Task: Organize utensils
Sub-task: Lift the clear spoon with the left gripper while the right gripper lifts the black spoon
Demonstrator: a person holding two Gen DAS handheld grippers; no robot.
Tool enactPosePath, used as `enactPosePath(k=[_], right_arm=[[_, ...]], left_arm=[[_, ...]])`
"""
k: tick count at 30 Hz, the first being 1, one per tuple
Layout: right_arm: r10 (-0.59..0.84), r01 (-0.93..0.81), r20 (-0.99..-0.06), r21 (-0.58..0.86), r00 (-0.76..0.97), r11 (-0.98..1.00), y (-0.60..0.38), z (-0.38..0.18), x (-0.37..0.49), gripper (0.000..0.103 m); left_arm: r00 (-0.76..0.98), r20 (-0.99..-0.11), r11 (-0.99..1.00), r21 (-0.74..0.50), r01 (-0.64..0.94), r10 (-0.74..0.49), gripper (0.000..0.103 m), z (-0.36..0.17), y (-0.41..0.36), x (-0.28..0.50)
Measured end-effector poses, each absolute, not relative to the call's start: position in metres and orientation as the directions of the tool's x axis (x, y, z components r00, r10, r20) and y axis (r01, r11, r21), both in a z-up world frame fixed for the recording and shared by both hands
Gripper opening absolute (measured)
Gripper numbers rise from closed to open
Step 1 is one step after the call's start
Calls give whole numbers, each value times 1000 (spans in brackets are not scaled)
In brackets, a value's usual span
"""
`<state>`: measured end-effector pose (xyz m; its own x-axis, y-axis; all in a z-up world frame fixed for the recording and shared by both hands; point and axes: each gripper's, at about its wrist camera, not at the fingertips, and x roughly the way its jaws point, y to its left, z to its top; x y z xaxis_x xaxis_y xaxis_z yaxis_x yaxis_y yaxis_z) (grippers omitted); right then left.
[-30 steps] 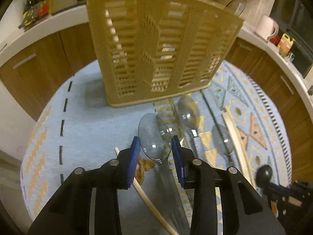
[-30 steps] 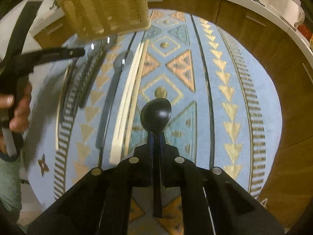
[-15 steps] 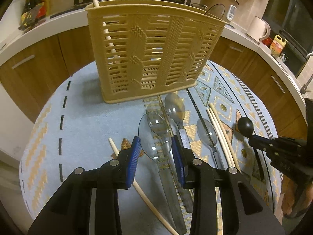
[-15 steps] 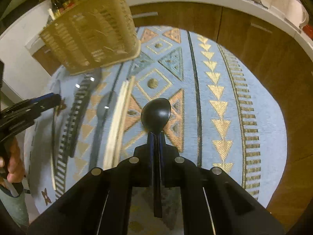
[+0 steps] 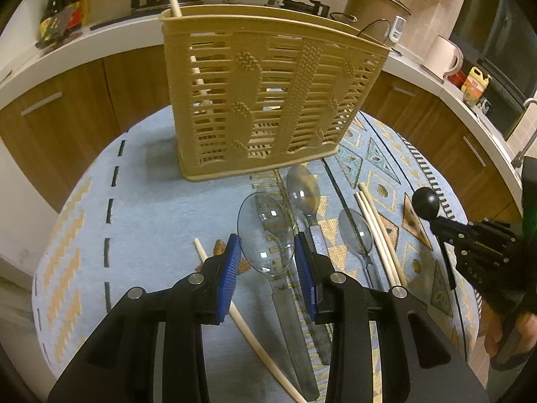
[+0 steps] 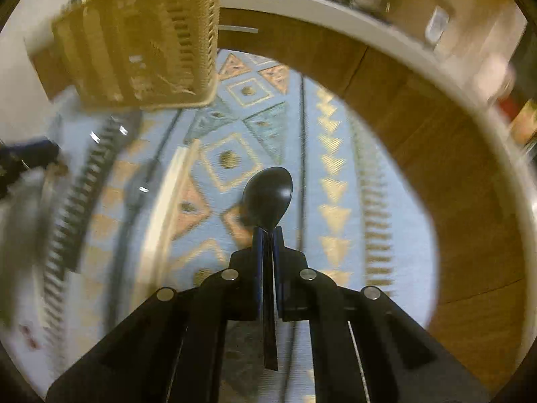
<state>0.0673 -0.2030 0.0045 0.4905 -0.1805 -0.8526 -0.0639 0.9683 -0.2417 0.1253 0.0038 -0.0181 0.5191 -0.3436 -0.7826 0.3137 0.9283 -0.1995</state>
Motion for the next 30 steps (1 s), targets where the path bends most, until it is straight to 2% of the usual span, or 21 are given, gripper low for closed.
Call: enactPosePath(k=[2,4,7,10,12,14,22,30], right_arm=[[-225,-90,-841,-306,492,948,-194,0,67,5],[-212,-126,-844,-310,492,942,-187,-3,65,5],[-66,-153,-885,-152,461,976,-190,2,63,9],[53,-134,-897,-7,440,991,-205,8,60,22],[107,-111,-898,66,426,992,-216,8,61,37],[150,-94,-893,122,424,988,-226,10,60,44],[149,-74,-908,130,392,989,-233,-4,81,44],[45,-86,-949,19,312,996,-212,-16,113,44]], left_arm=[[519,-782,928,-202,313,-345,31,-18,6,126],[520,-781,928,-202,314,-346,31,-18,8,125],[524,-779,928,-201,314,-345,31,-17,10,124],[527,-778,930,-198,311,-342,31,-16,14,124],[529,-777,930,-198,310,-342,31,-15,15,123],[529,-776,929,-200,311,-344,31,-14,15,123],[526,-779,927,-187,326,-342,31,-13,8,120],[535,-774,928,-177,329,-338,31,-7,6,119]])
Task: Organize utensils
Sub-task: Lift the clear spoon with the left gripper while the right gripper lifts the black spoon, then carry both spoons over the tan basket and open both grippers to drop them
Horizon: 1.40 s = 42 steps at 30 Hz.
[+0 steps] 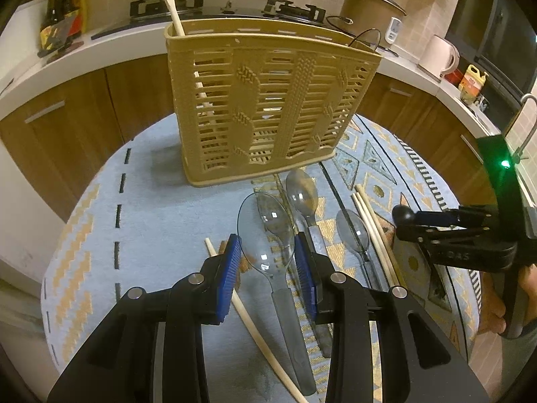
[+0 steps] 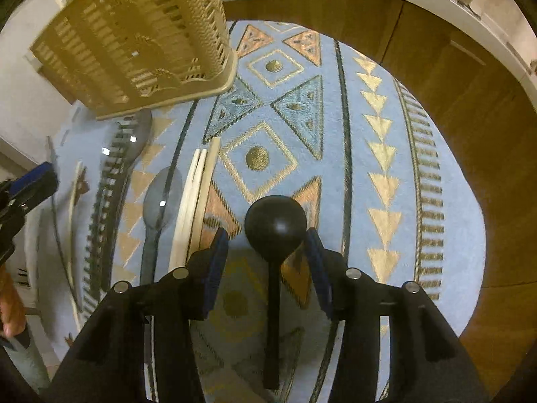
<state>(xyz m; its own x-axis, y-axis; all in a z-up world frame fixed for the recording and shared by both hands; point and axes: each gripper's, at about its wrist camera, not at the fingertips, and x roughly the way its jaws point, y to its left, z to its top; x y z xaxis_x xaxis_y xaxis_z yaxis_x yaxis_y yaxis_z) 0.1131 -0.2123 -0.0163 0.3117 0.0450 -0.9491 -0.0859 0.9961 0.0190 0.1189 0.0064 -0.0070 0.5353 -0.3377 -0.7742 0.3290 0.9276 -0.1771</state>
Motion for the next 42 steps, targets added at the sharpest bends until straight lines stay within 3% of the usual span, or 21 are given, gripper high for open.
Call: enactPosePath(k=[1,2,5,12,25,36,42], right_arm=[[17,-95,-948,-14,317,995,-207,-17,114,44],[-3,-113,-944,-43,331,993,-199,-17,114,36],[-10,-139,-941,-61,340,988,-190,-16,113,34],[180,-174,-882,113,436,978,-207,3,86,34],[518,-411,-518,316,680,855,-210,95,25,34],[521,-423,-317,329,792,844,-195,173,104,34],[469,-381,-232,340,852,860,-197,199,160,34]], left_arm=[[535,-773,927,-179,329,-339,31,-7,6,119],[535,-773,927,-180,330,-341,31,-7,6,119],[536,-771,926,-182,331,-344,31,-6,5,120],[585,-719,918,-199,343,-375,31,8,12,115],[732,-525,899,-192,394,-433,31,78,18,88],[869,-327,928,-95,359,-370,31,177,21,114],[900,-274,940,-67,333,-339,31,195,6,150]])
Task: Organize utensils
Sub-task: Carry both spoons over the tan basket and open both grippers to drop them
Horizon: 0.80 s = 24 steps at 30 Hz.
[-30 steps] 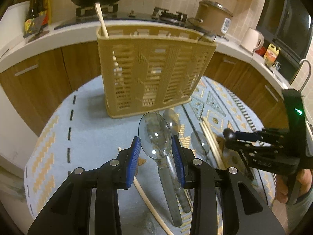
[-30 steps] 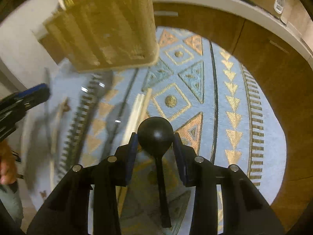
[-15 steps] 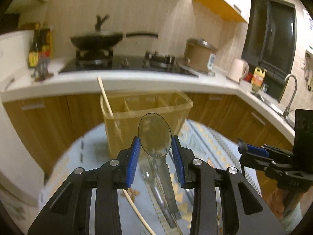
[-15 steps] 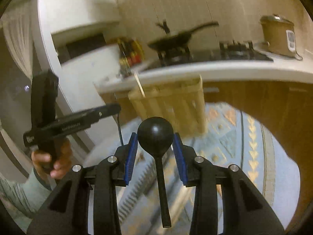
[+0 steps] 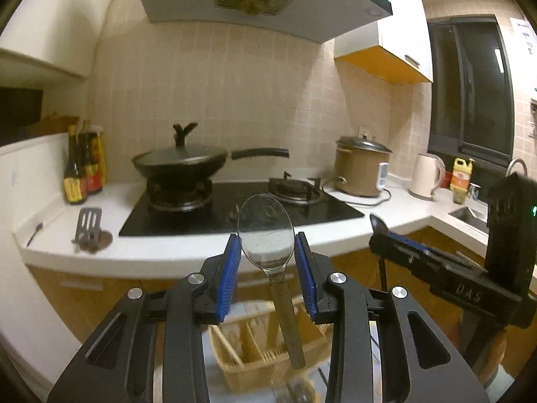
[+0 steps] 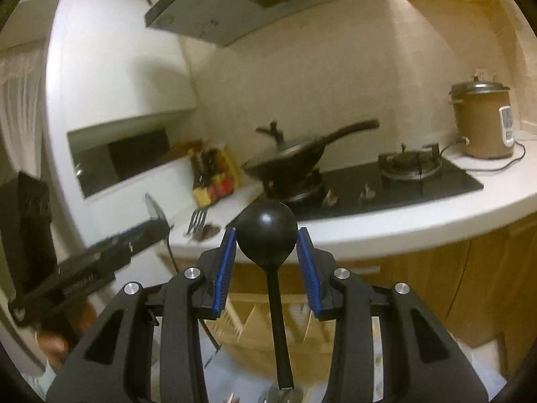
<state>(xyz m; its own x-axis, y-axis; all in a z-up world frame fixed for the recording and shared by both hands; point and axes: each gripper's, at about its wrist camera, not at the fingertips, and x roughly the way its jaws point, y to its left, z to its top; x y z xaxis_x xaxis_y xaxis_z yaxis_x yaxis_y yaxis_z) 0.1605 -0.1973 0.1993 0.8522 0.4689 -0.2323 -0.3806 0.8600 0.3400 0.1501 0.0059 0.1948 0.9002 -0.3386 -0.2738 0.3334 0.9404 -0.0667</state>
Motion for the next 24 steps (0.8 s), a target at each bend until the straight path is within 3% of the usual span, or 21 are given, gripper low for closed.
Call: enactPosePath(k=[8,24], right_arm=[[429,-361,-225,288,875,887,-192,182,210,34],[501,-411,-268,327,823,851,-193,115,236,35]], left_arm=[[911,-283,952,-24,306,-300,31,171,-12,198],[878,-347,942,-66,328,-330,32,114,-16,228]])
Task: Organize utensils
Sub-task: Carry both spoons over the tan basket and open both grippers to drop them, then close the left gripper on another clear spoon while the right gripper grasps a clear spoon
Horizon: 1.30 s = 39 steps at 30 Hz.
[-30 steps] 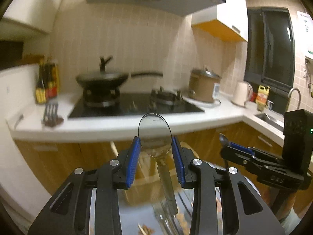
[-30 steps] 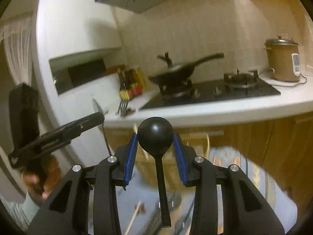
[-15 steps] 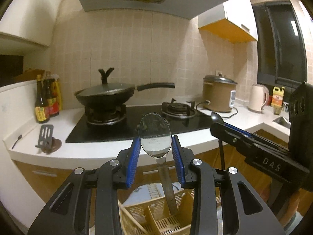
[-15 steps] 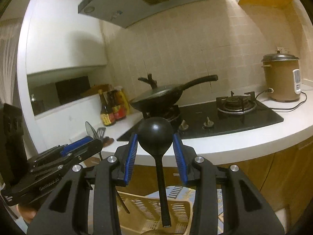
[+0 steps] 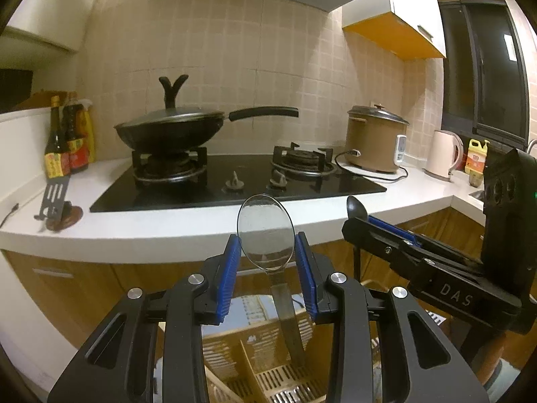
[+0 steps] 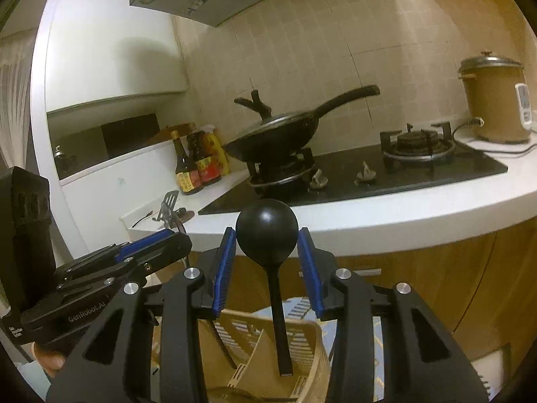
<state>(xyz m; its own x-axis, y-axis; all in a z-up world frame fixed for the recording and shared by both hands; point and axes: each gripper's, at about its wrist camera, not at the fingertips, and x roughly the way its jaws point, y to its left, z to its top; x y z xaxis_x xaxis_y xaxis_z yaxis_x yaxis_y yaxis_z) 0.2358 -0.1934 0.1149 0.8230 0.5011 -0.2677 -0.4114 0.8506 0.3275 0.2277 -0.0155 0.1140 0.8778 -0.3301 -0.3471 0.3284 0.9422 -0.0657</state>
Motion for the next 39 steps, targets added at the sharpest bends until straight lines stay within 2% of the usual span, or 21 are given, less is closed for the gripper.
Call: enactPosePath(k=[7,9,16,21,28,34,39], right_arm=[[519,-420,-302,338,799,842,-200,116,215,38],[516,-417,-327,327,792,848,-200,117,205,56],[519,-415,-353,330,779,848,-208,135,161,57],[481,-377,-415,311,772,873,-209,145,125,57],[450,-286,-570,358,687,889,-209,123,98,57],[454,-219,-671,408,586,886,-201,79,94,56],[437,-170,-739,412,512,895,-193,43,96,56]], left_arm=[[844,-372,921,-126,368,-388,33,112,-4,219],[839,-376,919,-141,369,-394,33,114,1,215],[828,-373,909,-169,382,-418,37,132,17,180],[801,-400,896,-183,405,-445,38,138,28,143],[699,-518,869,-260,420,-493,39,113,38,119],[554,-664,861,-321,396,-502,39,51,36,124],[420,-749,851,-375,369,-512,39,-1,30,138]])
